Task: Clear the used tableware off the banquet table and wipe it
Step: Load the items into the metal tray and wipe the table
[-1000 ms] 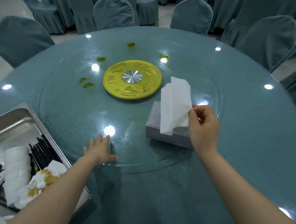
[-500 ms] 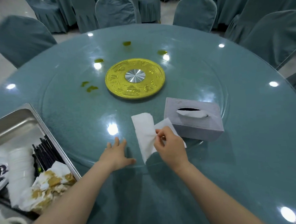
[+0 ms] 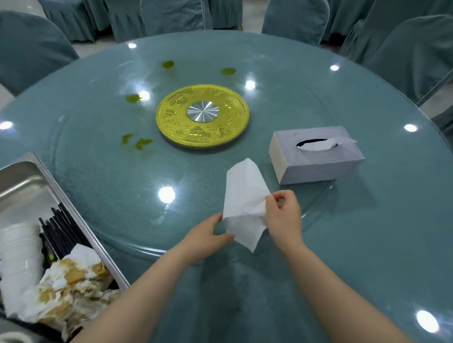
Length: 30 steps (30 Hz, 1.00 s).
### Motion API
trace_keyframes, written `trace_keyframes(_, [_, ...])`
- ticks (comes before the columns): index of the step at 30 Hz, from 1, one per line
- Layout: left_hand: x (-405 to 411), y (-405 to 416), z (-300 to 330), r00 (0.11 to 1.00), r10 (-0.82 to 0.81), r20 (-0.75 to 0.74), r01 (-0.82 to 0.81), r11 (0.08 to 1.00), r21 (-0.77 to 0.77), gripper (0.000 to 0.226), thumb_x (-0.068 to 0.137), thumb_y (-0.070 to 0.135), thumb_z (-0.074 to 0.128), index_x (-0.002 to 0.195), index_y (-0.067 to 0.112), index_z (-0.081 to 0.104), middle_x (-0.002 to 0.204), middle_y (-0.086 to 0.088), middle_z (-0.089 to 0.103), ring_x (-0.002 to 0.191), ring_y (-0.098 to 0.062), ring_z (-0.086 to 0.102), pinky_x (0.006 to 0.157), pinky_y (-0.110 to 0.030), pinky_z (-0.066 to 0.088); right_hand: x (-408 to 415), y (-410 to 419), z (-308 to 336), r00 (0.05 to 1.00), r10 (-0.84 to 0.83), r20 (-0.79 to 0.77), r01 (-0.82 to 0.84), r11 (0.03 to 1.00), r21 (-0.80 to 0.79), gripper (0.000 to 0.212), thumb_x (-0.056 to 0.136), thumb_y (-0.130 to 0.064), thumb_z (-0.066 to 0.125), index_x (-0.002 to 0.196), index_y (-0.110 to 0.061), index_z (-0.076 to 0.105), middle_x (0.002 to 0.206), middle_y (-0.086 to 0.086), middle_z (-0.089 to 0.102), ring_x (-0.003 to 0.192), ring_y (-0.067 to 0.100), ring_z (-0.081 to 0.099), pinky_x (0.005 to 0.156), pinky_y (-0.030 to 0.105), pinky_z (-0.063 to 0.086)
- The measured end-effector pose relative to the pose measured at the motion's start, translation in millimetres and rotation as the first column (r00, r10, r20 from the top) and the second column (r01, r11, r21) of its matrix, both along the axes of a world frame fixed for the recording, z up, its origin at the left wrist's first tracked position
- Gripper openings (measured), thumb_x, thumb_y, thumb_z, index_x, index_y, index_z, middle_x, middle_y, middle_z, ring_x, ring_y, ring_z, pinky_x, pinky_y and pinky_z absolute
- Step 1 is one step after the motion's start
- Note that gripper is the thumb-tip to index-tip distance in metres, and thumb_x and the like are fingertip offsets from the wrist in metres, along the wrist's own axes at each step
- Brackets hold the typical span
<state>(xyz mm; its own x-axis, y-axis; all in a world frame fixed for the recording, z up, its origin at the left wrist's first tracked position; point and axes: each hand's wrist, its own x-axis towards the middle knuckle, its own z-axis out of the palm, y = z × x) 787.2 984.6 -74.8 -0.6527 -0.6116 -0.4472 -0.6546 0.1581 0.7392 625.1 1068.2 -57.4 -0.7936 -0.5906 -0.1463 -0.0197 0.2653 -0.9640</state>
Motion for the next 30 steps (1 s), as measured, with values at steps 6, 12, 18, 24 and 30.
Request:
trace_keyframes(6, [-14, 3, 8, 0.838, 0.519, -0.166, -0.382, 0.777, 0.500, 0.059, 0.090, 0.017, 0.065, 0.141, 0.014, 0.036, 0.117, -0.007, 0.062, 0.097, -0.018, 0.063, 0.084, -0.036, 0.050, 0, -4, -10, 0.968, -0.026, 0.251, 0.041, 0.998, -0.054, 0.011, 0.088, -0.009, 0.048, 0.080, -0.017, 0.047, 0.071, 0.003, 0.049, 0.063, 0.017, 0.042, 0.055, 0.030, 0.034])
trace_keyframes(12, [-8, -9, 12, 0.825, 0.515, -0.233, -0.419, 0.833, 0.360, 0.027, 0.087, 0.003, 0.063, 0.111, 0.014, 0.059, 0.100, -0.007, 0.069, 0.094, -0.025, 0.066, 0.081, -0.034, 0.054, 1, -6, -15, 0.953, 0.031, 0.302, 0.000, 0.995, -0.102, 0.023, 0.085, 0.001, 0.047, 0.085, -0.021, 0.050, 0.063, 0.003, 0.048, 0.052, 0.013, 0.038, 0.046, 0.026, 0.030])
trace_keyframes(18, [-4, -20, 19, 0.884, 0.380, -0.273, -0.368, 0.925, 0.098, 0.024, 0.086, 0.005, 0.061, 0.094, 0.027, 0.062, 0.082, 0.006, 0.065, 0.075, -0.010, 0.060, 0.066, -0.018, 0.046, 3, -14, -22, 0.923, 0.138, 0.360, -0.094, 0.986, -0.136, 0.056, 0.082, 0.006, 0.038, 0.112, -0.032, 0.066, 0.054, -0.008, 0.049, 0.049, 0.006, 0.040, 0.049, 0.019, 0.039])
trace_keyframes(24, [1, -28, 24, 0.915, 0.313, -0.255, -0.314, 0.949, 0.037, 0.022, 0.088, 0.003, 0.058, 0.089, 0.024, 0.066, 0.086, 0.002, 0.068, 0.079, -0.013, 0.062, 0.066, -0.016, 0.048, 14, -28, -22, 0.893, 0.213, 0.397, -0.189, 0.977, -0.098, 0.054, 0.061, -0.057, 0.069, 0.108, -0.032, 0.056, 0.114, 0.007, 0.065, 0.099, 0.023, 0.063, 0.084, 0.043, 0.052])
trace_keyframes(30, [5, -29, 28, 0.939, 0.254, -0.232, -0.253, 0.967, 0.032, 0.029, 0.086, 0.006, 0.061, 0.088, 0.034, 0.064, 0.087, 0.011, 0.069, 0.080, -0.008, 0.064, 0.065, -0.015, 0.045, 20, -42, -19, 0.933, 0.221, 0.284, -0.214, 0.975, -0.055, 0.055, 0.059, -0.033, 0.070, 0.108, -0.034, 0.044, 0.109, 0.002, 0.056, 0.093, 0.017, 0.059, 0.069, 0.025, 0.050])
